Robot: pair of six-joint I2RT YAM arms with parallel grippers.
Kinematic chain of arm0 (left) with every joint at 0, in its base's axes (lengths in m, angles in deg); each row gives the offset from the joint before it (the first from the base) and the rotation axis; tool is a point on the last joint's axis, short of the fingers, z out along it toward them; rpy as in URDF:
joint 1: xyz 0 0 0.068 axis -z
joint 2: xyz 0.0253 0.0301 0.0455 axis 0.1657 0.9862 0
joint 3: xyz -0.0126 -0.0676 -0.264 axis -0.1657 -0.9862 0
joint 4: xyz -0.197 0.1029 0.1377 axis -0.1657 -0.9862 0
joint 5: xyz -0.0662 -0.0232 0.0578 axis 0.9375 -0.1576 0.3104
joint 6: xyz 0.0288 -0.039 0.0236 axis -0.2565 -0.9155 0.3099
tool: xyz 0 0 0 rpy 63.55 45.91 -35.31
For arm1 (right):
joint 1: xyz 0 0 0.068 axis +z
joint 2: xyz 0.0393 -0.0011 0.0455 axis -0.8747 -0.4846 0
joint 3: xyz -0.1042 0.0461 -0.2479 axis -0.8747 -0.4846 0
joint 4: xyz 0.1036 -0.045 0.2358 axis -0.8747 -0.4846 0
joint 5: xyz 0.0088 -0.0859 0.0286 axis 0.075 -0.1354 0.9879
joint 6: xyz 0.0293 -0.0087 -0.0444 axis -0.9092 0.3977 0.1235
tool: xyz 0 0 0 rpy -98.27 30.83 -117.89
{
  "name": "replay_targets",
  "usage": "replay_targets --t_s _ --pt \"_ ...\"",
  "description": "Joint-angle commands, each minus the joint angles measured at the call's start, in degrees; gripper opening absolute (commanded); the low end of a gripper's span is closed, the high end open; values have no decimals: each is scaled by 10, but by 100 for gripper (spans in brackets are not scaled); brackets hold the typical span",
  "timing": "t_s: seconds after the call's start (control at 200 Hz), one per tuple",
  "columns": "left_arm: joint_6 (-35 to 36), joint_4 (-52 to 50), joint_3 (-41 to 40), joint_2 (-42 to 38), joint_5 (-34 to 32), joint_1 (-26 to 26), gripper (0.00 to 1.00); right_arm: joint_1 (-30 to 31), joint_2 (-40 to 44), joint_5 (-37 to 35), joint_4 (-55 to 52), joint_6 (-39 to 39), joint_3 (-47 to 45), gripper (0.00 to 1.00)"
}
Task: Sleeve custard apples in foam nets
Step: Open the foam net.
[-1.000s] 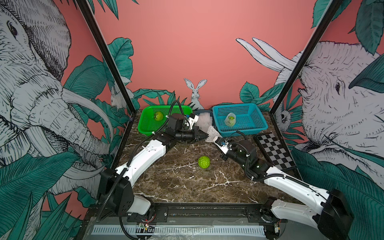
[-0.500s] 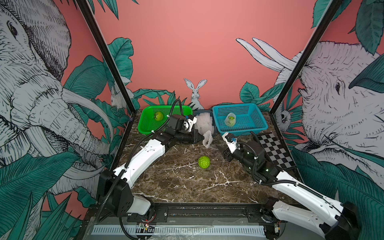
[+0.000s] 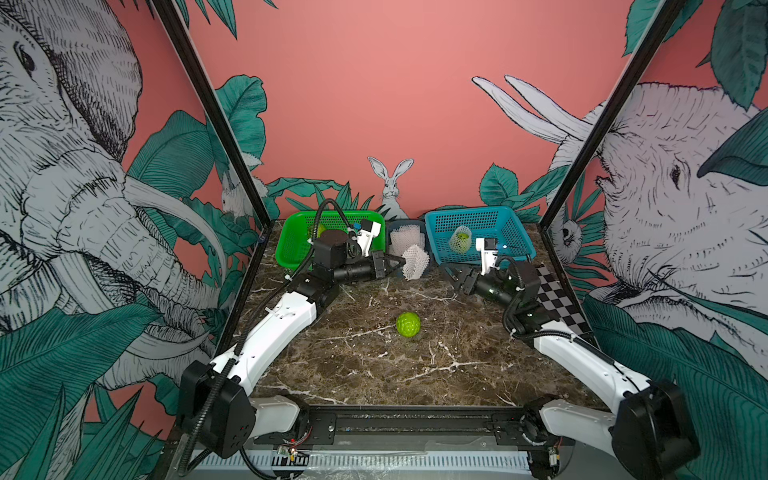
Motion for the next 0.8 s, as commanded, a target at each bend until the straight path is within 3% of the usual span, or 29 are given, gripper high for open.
replay_targets --t_s 0.0,0.19,0.365,0.46,0.615,0.795 --pt "-57 103 -1 -19 33 0 0 -5 -16 78 228 -144 7 61" --pt "-122 193 -10 -11 40 0 0 -4 -74 99 362 -238 15 61" --pt "-116 176 -6 -12 37 0 0 -4 -89 107 416 -270 18 52" --pt "-130 196 -8 -10 41 -1 0 -6 -89 103 409 -263 14 63" --pt "-154 228 -15 -6 44 0 0 -6 -102 104 423 -272 26 65" --pt "-149 218 -17 -4 43 0 0 -7 -121 118 480 -311 40 50"
